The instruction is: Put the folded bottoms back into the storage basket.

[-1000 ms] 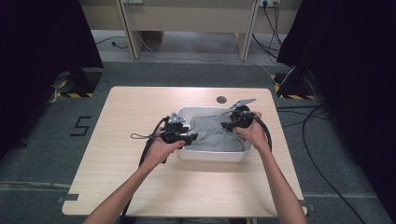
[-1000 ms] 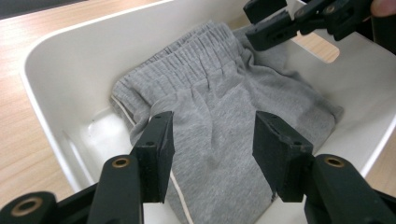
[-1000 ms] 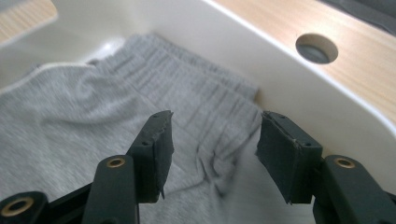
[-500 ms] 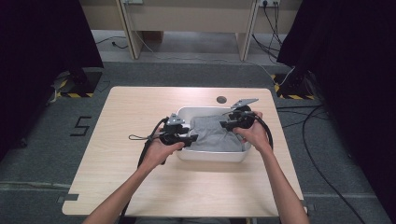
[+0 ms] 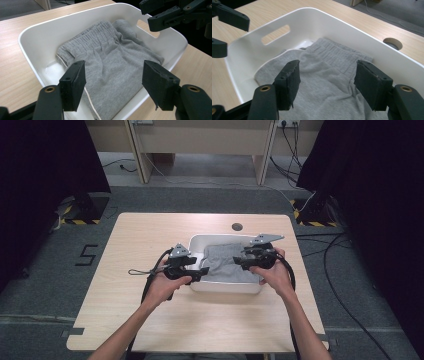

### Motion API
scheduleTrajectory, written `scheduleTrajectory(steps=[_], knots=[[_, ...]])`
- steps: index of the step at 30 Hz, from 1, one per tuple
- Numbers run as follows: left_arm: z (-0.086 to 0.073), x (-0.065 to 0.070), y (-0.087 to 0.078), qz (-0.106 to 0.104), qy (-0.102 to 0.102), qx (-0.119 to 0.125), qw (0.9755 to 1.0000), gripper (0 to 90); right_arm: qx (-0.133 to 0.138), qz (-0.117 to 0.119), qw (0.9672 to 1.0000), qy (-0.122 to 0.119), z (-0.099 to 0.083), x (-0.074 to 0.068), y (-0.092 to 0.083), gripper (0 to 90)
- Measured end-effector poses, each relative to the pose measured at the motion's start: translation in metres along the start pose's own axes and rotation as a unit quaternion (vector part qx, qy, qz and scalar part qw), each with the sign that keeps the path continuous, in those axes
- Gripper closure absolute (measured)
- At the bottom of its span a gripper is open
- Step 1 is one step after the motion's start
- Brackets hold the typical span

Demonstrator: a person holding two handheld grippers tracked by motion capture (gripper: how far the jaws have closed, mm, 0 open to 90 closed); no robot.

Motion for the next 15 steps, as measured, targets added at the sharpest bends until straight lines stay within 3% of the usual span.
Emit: scheduleTrajectory(steps=[10,15], knots=[[-0.003,0.001,-0.011,0.009,-0.004,0.004,0.9999,25.4,0.008,0.003,0.9999,-0.008,-0.004,-0.014,-0.004,37.4],[-0.011,-0.002,-0.022,0.009,-0.003,0.007,0.9999,25.2,0.013,0.000,0.9998,-0.015,-0.012,-0.023,-0.010,37.2]])
Point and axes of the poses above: each handheld gripper's, and its own axes: y roughly forward along the jaws, z roughly out of its top, x roughly to its right, the point moved 1 cm from there along y, roughly forward along the jaws, and after that the axes turned 8 degrees about z, right-handed, at the moved point
